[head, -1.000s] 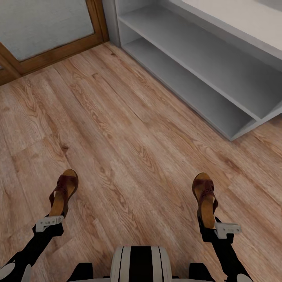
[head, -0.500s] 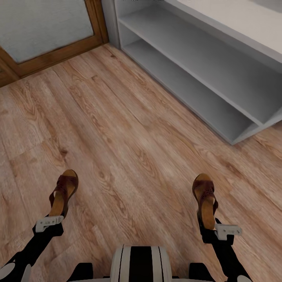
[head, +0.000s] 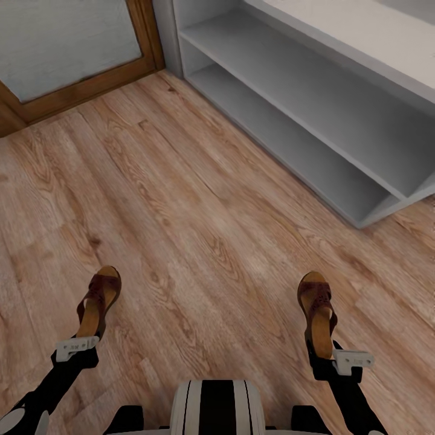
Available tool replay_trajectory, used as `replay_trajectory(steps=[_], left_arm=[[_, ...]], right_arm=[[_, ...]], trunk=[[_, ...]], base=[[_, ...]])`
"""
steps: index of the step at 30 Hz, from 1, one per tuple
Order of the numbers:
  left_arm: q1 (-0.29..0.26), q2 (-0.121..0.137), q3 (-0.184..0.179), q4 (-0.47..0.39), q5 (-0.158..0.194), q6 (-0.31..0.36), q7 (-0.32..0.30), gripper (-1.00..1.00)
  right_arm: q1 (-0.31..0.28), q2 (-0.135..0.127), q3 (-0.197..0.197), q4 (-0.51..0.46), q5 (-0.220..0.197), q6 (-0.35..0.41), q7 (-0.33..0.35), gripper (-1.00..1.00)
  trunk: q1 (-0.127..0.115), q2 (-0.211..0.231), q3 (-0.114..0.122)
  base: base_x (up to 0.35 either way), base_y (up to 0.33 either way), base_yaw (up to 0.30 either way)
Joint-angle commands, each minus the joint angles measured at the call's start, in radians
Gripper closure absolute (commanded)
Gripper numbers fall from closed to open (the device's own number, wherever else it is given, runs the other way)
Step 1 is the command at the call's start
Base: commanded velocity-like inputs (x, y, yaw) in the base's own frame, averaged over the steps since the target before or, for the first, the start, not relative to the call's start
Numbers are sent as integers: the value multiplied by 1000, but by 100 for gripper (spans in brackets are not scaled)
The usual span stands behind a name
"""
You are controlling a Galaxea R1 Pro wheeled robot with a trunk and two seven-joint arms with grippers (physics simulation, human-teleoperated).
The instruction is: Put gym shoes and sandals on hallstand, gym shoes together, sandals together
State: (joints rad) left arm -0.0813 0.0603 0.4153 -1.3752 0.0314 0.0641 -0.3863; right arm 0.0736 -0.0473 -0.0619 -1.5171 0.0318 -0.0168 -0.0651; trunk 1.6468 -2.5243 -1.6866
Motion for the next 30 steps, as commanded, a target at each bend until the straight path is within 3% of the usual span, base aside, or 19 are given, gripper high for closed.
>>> replay_trajectory(steps=[1, 9, 30], left_arm=[[0, 0, 0, 5, -4, -3, 0, 100], [0, -3, -9, 38, -61, -44, 5, 100], [0, -6, -10, 45, -73, -68, 4, 100]], right_arm=[[0, 0, 0, 0, -1, 0, 0, 100], [1, 2, 0, 1, -2, 0, -6, 100], [0, 3, -6, 29, -4, 0, -8, 100]], trunk=[[0, 0, 0], [0, 0, 4], [0, 0, 15]], base=[[8, 0, -155], [3, 0, -232], [0, 0, -263]])
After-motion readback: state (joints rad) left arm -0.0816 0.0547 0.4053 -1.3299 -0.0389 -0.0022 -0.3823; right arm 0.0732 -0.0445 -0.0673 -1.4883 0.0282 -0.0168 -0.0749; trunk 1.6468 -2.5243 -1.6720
